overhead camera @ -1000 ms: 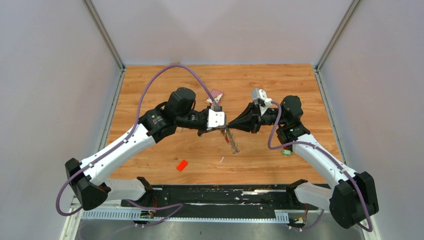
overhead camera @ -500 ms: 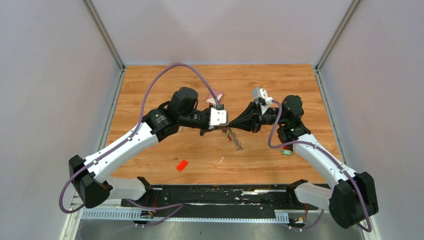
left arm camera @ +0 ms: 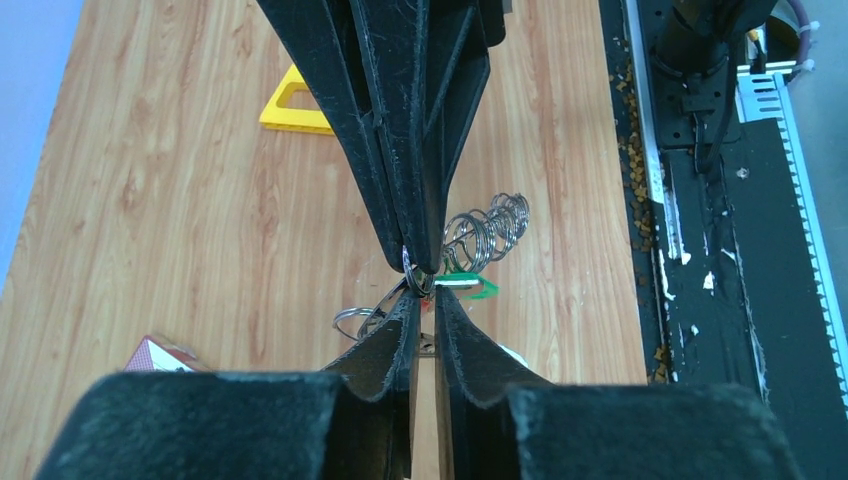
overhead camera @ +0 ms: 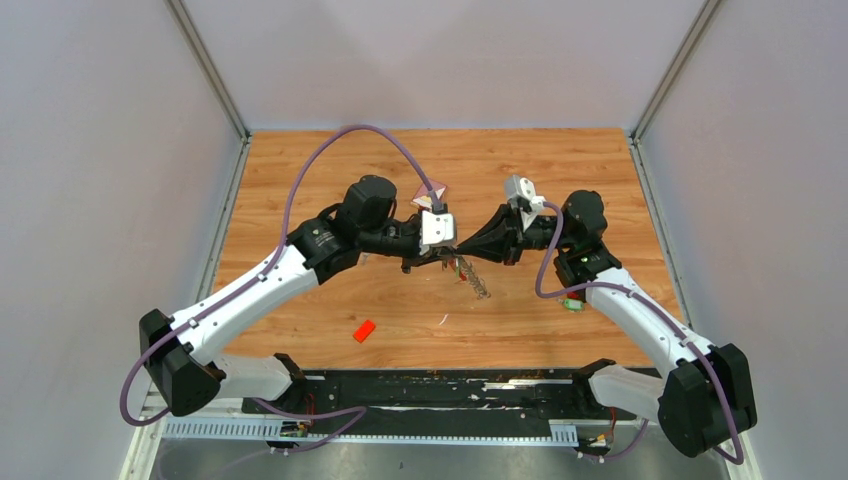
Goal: Put the keys on the keyring
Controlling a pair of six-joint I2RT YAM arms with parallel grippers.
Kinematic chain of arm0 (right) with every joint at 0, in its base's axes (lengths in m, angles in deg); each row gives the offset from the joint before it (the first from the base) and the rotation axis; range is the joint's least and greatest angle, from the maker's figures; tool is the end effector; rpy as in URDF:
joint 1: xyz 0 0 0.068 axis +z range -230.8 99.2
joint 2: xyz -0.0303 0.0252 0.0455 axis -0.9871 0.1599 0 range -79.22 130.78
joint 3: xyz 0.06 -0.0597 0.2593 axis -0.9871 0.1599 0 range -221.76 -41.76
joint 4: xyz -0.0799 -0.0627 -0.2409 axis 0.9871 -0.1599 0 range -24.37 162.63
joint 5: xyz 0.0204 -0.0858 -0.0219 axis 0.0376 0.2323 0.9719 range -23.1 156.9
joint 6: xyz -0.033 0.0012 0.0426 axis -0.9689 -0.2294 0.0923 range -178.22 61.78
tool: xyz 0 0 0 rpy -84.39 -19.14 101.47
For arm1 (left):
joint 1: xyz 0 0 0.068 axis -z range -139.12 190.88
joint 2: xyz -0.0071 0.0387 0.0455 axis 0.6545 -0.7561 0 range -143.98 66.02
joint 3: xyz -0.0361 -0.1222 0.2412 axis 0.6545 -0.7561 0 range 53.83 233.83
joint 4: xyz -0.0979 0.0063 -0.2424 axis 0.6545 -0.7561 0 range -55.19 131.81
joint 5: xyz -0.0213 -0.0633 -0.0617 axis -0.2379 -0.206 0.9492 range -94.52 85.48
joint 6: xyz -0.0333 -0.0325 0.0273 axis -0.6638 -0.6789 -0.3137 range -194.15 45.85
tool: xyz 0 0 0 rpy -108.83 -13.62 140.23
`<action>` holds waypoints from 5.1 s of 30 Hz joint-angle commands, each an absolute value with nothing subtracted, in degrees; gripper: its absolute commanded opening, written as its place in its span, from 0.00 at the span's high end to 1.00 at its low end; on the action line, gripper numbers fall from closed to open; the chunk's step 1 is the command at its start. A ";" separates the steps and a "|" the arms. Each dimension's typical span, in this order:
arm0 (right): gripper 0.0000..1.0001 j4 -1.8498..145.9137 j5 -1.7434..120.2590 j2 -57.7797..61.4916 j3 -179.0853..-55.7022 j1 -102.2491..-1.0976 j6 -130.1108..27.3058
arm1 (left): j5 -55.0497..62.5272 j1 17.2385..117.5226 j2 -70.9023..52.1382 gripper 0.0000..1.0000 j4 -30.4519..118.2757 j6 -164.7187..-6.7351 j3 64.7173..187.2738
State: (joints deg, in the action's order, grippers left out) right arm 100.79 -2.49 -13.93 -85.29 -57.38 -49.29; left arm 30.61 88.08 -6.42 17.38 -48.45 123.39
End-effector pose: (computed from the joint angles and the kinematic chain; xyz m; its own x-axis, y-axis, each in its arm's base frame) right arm 0.2120 0.1283 0.3278 -0.0532 0.0365 -0.9979 -0.9973 -0.0529 0.0512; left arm 0.1751 -0.2191 0.3654 0.1299 0.3816 -0.9151 0.9889 0.0167 0.1474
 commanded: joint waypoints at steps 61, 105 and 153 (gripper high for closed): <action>0.70 83.70 3.02 -15.10 -88.40 -56.94 -71.74 | 2.95 95.12 -20.88 1.00 -19.69 -46.85 154.71; 0.83 90.92 -1.75 -13.41 -87.03 -52.16 -67.36 | 14.17 95.81 -23.13 1.00 -24.30 -47.63 158.51; 1.00 95.30 -3.77 -15.61 -88.08 -53.99 -59.93 | 15.97 93.08 -2.53 0.54 5.66 -34.83 129.94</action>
